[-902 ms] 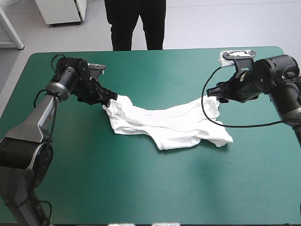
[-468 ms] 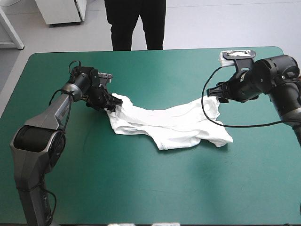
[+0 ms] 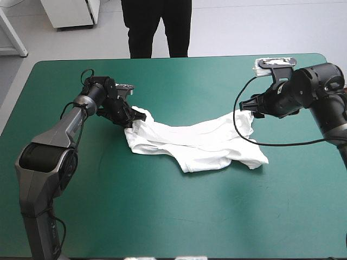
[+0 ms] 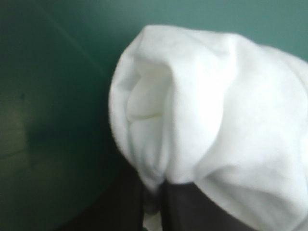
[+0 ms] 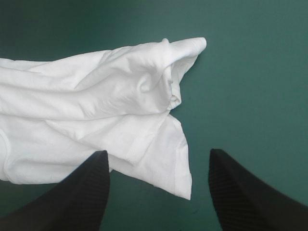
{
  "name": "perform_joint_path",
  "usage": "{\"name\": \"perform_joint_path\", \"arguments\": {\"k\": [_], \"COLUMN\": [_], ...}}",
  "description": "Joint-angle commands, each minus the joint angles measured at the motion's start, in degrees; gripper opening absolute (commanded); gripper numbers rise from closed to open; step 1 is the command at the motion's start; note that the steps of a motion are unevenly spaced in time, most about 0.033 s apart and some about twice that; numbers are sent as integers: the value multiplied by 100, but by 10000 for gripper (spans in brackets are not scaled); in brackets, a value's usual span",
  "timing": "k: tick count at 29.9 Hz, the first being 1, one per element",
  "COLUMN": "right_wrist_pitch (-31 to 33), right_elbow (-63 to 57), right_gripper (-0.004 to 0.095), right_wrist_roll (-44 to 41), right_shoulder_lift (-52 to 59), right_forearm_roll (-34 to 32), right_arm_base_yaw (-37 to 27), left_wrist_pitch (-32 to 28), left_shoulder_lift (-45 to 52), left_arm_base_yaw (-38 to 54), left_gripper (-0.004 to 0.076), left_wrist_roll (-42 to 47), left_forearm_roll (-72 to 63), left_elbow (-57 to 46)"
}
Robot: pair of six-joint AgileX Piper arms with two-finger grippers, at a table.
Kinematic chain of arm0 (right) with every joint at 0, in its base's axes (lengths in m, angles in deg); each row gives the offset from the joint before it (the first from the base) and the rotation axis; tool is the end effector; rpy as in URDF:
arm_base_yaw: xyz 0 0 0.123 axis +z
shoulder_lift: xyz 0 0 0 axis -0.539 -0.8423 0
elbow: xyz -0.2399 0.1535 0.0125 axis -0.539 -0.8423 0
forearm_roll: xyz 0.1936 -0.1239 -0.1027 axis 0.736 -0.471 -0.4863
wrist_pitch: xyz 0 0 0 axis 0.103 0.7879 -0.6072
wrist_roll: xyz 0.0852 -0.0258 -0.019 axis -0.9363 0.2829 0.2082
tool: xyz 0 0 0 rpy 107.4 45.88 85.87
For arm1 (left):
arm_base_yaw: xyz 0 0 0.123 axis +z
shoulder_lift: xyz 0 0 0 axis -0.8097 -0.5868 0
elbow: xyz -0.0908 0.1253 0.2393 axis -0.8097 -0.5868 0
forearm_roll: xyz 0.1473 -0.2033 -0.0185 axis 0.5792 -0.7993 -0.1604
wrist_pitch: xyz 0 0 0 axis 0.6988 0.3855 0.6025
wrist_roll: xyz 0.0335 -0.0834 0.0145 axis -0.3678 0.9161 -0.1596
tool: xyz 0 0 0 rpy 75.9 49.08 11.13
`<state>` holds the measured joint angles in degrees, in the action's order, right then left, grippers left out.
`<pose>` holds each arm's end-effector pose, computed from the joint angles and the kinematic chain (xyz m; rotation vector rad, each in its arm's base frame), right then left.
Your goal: Fold the cloth
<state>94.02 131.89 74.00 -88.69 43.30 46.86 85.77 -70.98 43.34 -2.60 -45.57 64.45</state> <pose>0.2841 0.0710 0.4138 -0.1600 2.5720 0.1235 0.4318 -0.0932 0.2119 0.3284 2.9208 -0.2054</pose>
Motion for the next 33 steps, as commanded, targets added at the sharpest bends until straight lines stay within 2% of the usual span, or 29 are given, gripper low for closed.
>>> {"name": "perform_joint_path", "arguments": {"k": [1,5,14,24,29,31,33], "right_wrist_pitch": [-61,-278,-1645,-2260,-2246,-2246,-2246], "right_elbow": [-221,-1120,-2526,-3111,-3111,-3111,-3111], "right_gripper": [577,577,577,577,576,552,480], "right_wrist_roll": [-23,-54,-330,-605,-601,-601,-601], "right_shoulder_lift": [165,165,141,-463,-968,-1153,-1322], "right_forearm_roll": [72,127,127,-27,-27,-27,-27], "right_arm_base_yaw": [-40,-40,-40,-40,-40,-40,-40], "left_wrist_pitch": [-137,-76,-25,-38,-26,-13,0], "left_shoulder_lift": [89,89,89,89,89,89,89], "left_arm_base_yaw": [1,1,1,1,1,1,1], "left_gripper": [-10,-10,-10,-10,-10,-10,-10], "left_wrist_roll": [-31,-31,-78,-118,-189,-189,-189], "left_forearm_roll": [133,121,-46,-90,-90,-90,-90], "left_elbow": [28,28,28,28,28,28,28]}}
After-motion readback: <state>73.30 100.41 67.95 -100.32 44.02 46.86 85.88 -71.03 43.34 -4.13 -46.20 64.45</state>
